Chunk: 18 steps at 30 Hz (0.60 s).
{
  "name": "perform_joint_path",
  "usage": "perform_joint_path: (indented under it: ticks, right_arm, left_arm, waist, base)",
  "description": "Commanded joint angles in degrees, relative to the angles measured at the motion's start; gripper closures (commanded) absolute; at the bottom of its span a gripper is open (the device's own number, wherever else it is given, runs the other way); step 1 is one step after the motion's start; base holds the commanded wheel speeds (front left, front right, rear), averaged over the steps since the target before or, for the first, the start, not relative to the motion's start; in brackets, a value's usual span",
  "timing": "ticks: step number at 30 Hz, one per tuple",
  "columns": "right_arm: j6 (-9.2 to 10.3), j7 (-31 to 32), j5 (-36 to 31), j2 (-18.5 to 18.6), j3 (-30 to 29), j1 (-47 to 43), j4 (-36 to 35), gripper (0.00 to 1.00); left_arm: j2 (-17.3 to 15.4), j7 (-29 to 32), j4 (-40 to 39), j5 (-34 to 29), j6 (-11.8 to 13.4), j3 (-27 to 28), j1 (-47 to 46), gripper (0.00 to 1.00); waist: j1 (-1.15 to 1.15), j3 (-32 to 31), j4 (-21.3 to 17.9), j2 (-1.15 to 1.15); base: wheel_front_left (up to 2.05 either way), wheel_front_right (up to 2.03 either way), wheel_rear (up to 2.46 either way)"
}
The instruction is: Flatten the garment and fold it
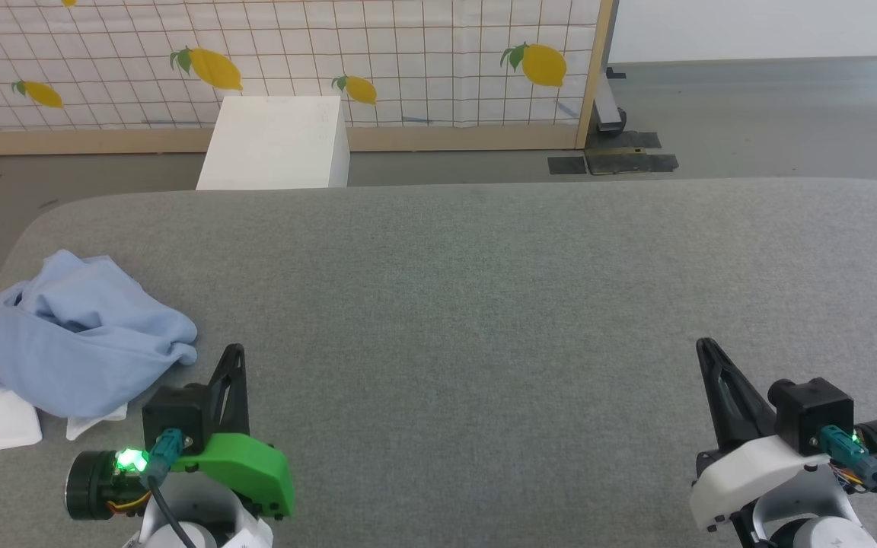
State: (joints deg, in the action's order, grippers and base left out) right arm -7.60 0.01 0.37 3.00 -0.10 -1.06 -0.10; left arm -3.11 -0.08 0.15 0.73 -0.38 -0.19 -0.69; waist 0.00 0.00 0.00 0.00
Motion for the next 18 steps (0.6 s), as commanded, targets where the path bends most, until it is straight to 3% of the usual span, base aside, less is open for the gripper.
perform_joint_path:
  ticks: [1, 18]
  right_arm:
    - [0.11, -0.01, -0.37, -0.13, 0.10, 1.06, 0.10, 1.00]
    - [0.11, -0.01, -0.37, -0.13, 0.10, 1.06, 0.10, 1.00]
  left_arm:
    - [0.24, 0.08, -0.15, -0.73, 0.38, 0.19, 0.69, 1.00]
    - [0.24, 0.08, -0.15, -0.73, 0.38, 0.19, 0.69, 1.00]
  waist:
    - [0.00, 0.00, 0.00, 0.00]
    - [0.00, 0.00, 0.00, 0.00]
  base:
    - [0.00, 0.00, 0.00]
    - [0.00, 0.00, 0.00]
